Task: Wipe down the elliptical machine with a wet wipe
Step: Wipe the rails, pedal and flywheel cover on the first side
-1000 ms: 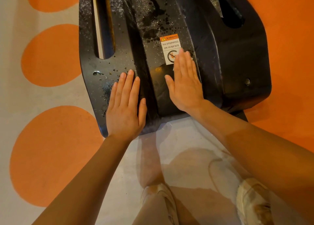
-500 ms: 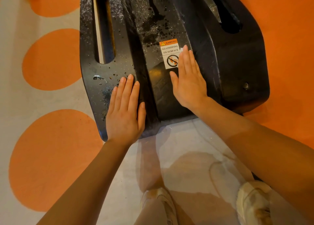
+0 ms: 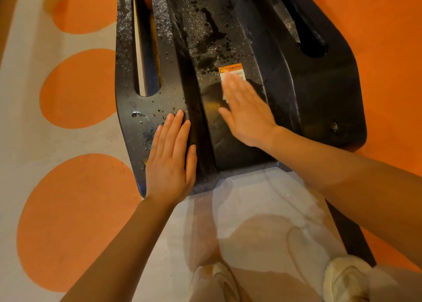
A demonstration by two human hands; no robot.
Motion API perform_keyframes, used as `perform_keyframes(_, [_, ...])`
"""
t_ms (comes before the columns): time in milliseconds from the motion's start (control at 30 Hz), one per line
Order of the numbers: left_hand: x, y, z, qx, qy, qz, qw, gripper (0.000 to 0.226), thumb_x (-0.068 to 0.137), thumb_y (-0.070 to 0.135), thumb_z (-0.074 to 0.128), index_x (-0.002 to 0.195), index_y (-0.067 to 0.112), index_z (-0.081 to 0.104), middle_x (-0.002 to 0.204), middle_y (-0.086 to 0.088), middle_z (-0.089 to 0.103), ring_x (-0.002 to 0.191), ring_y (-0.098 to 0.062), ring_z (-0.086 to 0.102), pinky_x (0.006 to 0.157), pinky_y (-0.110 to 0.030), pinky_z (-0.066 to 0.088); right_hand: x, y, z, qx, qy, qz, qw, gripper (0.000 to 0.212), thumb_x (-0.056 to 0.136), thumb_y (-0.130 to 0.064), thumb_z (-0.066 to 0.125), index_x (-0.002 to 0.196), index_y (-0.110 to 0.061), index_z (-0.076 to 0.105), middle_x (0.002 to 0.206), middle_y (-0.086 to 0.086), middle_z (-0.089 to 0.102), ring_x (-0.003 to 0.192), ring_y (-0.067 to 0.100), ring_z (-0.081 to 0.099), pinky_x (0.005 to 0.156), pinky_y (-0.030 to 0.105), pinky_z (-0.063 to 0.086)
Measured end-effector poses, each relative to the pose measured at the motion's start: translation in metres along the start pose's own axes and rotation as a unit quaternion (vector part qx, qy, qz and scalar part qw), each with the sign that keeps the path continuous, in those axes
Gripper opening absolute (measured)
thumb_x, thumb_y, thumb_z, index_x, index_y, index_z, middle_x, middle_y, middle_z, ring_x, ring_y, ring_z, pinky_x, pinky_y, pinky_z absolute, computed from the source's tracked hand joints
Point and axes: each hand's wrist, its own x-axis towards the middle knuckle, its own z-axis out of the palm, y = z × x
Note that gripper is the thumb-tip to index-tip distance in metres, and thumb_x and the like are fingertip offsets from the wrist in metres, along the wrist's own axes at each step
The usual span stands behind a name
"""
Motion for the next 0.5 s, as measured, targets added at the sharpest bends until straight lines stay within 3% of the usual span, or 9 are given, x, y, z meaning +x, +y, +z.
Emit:
perform_keyframes(67, [0.002, 0.001, -0.002, -0.003, 0.002, -0.001, 1.0, 0.048, 0.104, 0.025, 0.039, 0.147, 0.003, 0.042, 0.157, -0.012, 0.034, 0.149, -0.026, 0.024, 0.123, -0.044, 0.018, -0.002, 0.007, -0.005, -0.006, -0.003, 0.096, 0.995, 0.072, 0.103, -0.043, 0.03, 0.154, -0.002, 0.001, 0.163, 0.013, -0.002, 0.151, 0.025, -0.002, 0.123, 0.038, 0.005])
perform_keyframes(167, [0.01, 0.002, -0.005, 0.0, 0.012, 0.003, 1.0, 0.047, 0.104, 0.025, 0.041, 0.145, 0.003, 0.043, 0.155, -0.014, 0.038, 0.147, -0.028, 0.029, 0.123, -0.045, 0.018, -0.005, -0.002, -0.004, -0.035, -0.02, 0.141, 0.989, 0.075, 0.102, -0.049, 0.018, 0.153, 0.001, -0.003, 0.162, 0.015, -0.01, 0.15, 0.028, -0.008, 0.123, 0.039, 0.0])
perform_keyframes(333, [0.038, -0.005, -0.012, 0.012, 0.02, 0.003, 1.0, 0.046, 0.103, 0.023, 0.044, 0.144, 0.001, 0.045, 0.154, -0.016, 0.039, 0.147, -0.03, 0.029, 0.123, -0.045, 0.018, -0.009, -0.005, -0.004, -0.06, 0.027, 0.115, 0.991, 0.075, 0.098, -0.05, 0.007, 0.153, 0.001, 0.013, 0.162, 0.018, 0.002, 0.15, 0.031, -0.001, 0.122, 0.045, 0.003])
perform_keyframes(500, [0.07, -0.014, -0.013, 0.022, -0.004, -0.002, 1.0, 0.05, 0.104, 0.028, 0.04, 0.147, 0.003, 0.041, 0.157, -0.014, 0.035, 0.148, -0.028, 0.025, 0.123, -0.043, 0.017, -0.024, 0.001, 0.007, 0.063, 0.023, 0.093, 0.993, 0.077, 0.097, -0.055, 0.011, 0.155, -0.005, 0.009, 0.164, 0.009, 0.001, 0.151, 0.021, -0.005, 0.121, 0.033, 0.003])
